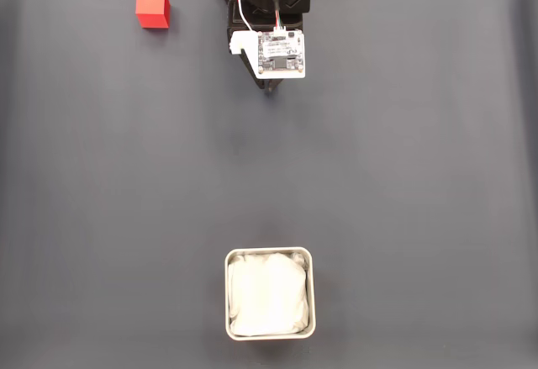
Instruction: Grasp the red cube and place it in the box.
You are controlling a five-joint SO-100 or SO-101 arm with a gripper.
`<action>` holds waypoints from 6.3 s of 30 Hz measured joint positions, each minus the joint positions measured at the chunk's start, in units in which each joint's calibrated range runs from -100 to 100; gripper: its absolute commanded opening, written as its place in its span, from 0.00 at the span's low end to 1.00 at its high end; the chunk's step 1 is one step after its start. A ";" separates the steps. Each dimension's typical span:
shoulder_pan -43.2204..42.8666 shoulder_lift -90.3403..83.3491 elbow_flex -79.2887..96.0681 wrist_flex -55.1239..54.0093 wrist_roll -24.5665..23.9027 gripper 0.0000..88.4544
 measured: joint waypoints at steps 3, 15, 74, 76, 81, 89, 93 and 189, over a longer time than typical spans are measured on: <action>0.82 0.00 0.00 0.00 0.34 0.00; 1.26 0.00 0.00 0.16 0.59 0.01; 1.56 12.24 -22.78 -13.76 0.20 0.00; 1.26 14.68 -27.40 -14.88 0.20 0.00; 0.07 20.93 -38.88 -15.12 -0.05 0.00; -0.45 28.75 -52.08 -14.88 -0.54 0.00; -0.37 31.87 -56.42 -12.09 -0.73 0.00; 66.77 30.40 -59.22 11.14 -0.10 0.03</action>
